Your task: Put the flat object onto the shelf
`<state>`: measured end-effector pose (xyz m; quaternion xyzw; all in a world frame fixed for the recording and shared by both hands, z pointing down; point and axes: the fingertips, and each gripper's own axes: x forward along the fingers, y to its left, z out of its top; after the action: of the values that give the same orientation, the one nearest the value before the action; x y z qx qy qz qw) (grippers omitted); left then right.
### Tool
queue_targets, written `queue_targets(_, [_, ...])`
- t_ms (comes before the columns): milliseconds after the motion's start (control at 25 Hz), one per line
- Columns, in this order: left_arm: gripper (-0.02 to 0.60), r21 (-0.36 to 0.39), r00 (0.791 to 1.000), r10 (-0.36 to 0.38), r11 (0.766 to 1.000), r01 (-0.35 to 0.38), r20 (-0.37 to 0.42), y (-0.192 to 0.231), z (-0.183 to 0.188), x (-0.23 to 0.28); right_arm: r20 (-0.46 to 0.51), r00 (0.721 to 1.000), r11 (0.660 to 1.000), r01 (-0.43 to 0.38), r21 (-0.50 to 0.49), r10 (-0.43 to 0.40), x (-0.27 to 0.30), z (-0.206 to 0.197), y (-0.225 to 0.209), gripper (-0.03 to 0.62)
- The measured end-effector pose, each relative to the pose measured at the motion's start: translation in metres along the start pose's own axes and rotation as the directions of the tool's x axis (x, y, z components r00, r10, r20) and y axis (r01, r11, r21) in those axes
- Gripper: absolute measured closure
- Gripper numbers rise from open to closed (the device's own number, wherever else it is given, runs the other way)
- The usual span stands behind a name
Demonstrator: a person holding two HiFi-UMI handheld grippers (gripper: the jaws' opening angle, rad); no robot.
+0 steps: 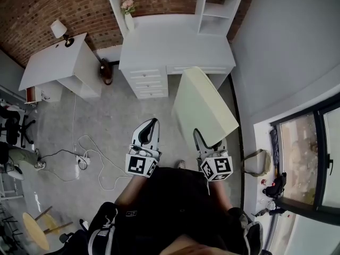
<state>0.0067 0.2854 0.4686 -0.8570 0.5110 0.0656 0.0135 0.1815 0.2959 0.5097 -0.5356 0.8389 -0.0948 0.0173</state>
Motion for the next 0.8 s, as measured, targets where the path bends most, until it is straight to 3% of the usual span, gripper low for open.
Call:
queue_targets(360, [0.566, 0.034, 0.997, 0.072, 0.997, -0.072, -0.005, -0.012, -0.001, 0.015, -0.016, 0.998, 0.998, -0.064, -0.001, 0.064, 0.009, -0.003, -0.037, 0.315])
queue_targets(600, [0.566, 0.022, 0.997, 0.078, 0.997, -0.078, -0.002, 0.013, -0.005, 0.048, -0.020, 0.999, 0.999, -0.050, -0.011, 0.050, 0.036, -0.001, -0.049, 0.315])
queue_targets(800, [0.566, 0.000, 0.998, 0.063, 0.998, -0.063, 0.011, 0.060, -0.015, 0.091, -0.034, 0.999, 0.999, -0.021, -0.030, 0.020, 0.087, -0.001, -0.055, 0.315])
